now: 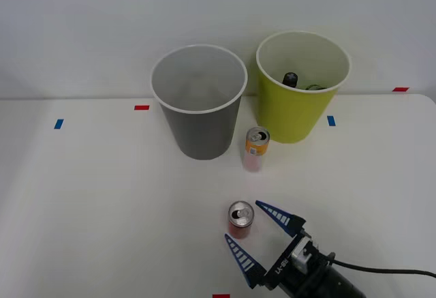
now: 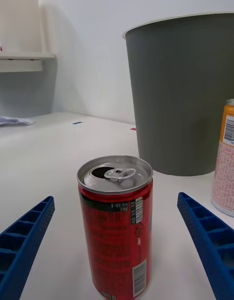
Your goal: Put cans in the gray bin, plastic bottles in the light green bin
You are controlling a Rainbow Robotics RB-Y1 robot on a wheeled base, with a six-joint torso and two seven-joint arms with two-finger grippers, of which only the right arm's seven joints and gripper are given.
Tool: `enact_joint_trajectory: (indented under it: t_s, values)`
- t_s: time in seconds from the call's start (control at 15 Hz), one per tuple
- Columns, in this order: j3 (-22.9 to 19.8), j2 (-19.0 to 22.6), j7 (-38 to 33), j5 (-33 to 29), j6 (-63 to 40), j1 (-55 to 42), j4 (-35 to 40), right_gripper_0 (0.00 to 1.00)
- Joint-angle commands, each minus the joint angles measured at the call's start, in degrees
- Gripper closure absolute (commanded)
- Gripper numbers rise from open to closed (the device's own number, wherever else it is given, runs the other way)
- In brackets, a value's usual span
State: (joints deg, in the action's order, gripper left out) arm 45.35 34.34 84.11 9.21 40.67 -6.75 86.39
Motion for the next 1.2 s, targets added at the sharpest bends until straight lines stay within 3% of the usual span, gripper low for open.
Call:
enact_joint_trajectory:
  t_s: [0.07,1.2]
  values:
    - [0.1,0.5,-0.3,-0.7,0.4,-0.1,0.1,0.13]
    - [0.9,-2.0,1.0,-1.2,-3.1,1.2,0.1,0.13]
